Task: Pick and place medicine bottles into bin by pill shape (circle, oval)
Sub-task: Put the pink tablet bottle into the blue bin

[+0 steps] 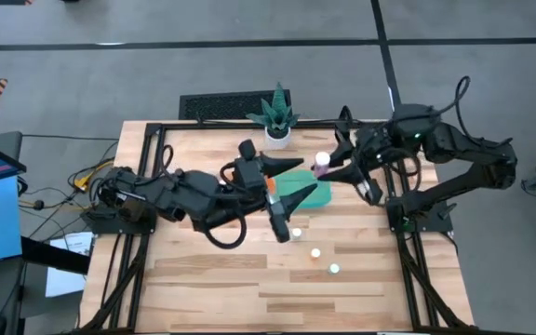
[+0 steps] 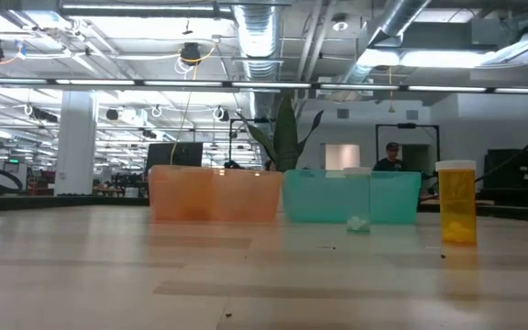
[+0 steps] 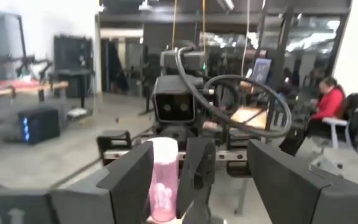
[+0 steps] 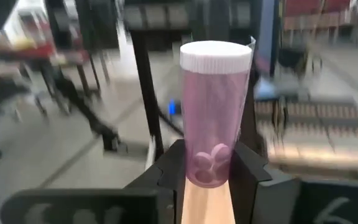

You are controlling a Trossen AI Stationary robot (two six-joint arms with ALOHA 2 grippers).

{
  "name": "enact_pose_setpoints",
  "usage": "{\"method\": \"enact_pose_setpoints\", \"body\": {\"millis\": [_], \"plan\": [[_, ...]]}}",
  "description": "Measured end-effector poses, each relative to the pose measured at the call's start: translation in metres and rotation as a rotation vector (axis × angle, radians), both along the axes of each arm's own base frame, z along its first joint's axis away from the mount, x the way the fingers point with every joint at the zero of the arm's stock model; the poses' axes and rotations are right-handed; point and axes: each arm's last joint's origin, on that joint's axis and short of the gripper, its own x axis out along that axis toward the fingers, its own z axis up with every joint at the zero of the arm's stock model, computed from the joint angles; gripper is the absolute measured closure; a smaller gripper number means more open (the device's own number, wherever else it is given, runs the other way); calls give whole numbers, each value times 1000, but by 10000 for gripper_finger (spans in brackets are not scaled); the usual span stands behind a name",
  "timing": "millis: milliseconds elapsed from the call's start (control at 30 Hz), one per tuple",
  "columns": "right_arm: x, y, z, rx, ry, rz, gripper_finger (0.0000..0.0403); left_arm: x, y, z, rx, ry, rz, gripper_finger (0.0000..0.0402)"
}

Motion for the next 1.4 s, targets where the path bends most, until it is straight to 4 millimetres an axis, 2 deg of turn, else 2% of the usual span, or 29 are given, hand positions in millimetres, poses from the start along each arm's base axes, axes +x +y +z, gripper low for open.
{"method": "enact_pose_setpoints", "body": {"millis": [200, 433, 667, 833, 1033, 1400], "plan": [[1, 3, -24, -14, 238, 1, 309, -3, 5, -17, -79, 155, -39, 149], [23, 19, -47, -30, 386, 63, 309, 5, 23, -45, -153, 343, -63, 149], [48, 29, -66, -43, 470, 95, 309, 5, 26, -50, -154, 427, -195, 149], [54, 29, -70, -51, 483, 95, 309, 3, 23, -57, -181, 519, -293, 149], [56, 29, -72, -58, 490, 98, 309, -5, 26, -70, -210, 661, -256, 149], [57, 29, -73, -58, 490, 98, 309, -2, 31, -70, -183, 655, -228, 149]]}}
